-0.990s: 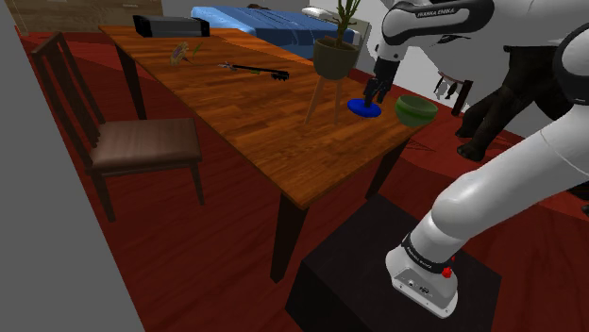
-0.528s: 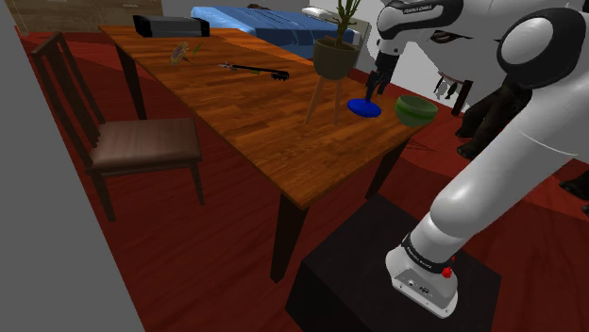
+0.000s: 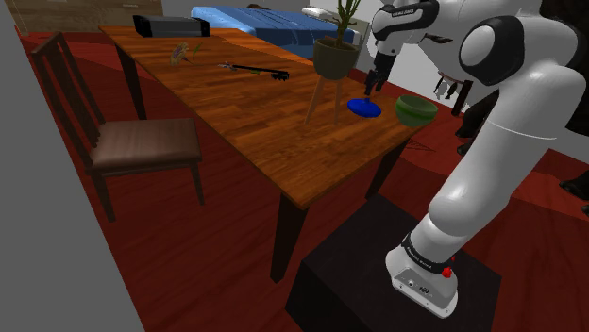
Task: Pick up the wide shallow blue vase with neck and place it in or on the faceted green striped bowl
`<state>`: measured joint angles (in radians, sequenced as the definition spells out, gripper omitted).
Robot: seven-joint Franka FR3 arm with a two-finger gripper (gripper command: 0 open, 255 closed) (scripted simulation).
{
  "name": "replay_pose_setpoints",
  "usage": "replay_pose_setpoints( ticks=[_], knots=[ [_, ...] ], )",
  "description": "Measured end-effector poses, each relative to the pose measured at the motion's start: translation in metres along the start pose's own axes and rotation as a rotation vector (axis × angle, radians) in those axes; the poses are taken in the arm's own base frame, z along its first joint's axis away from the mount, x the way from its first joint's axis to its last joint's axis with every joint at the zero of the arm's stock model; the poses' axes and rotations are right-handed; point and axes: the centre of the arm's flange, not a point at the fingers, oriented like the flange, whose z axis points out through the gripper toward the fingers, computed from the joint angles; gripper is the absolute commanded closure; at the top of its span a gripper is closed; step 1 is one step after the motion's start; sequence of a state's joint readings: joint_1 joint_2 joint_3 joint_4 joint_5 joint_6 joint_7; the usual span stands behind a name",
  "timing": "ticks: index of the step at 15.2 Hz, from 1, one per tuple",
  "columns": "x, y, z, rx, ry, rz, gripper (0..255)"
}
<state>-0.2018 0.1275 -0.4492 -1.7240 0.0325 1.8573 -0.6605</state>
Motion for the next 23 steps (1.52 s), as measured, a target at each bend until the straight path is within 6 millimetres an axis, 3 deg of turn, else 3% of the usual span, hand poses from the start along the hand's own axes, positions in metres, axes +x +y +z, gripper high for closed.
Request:
replay_pose_setpoints(
  ticks=[5, 11, 12, 23],
  knots=[
    [0.001, 0.000, 0.025, 0.000, 0.000, -0.001, 0],
    [0.001, 0.001, 0.028, 0.000, 0.001, -0.001, 0],
    [0.001, 0.001, 0.028, 0.000, 0.001, -0.001, 255],
    [0.001, 0.001, 0.025, 0.000, 0.001, 0.000, 255]
  ],
)
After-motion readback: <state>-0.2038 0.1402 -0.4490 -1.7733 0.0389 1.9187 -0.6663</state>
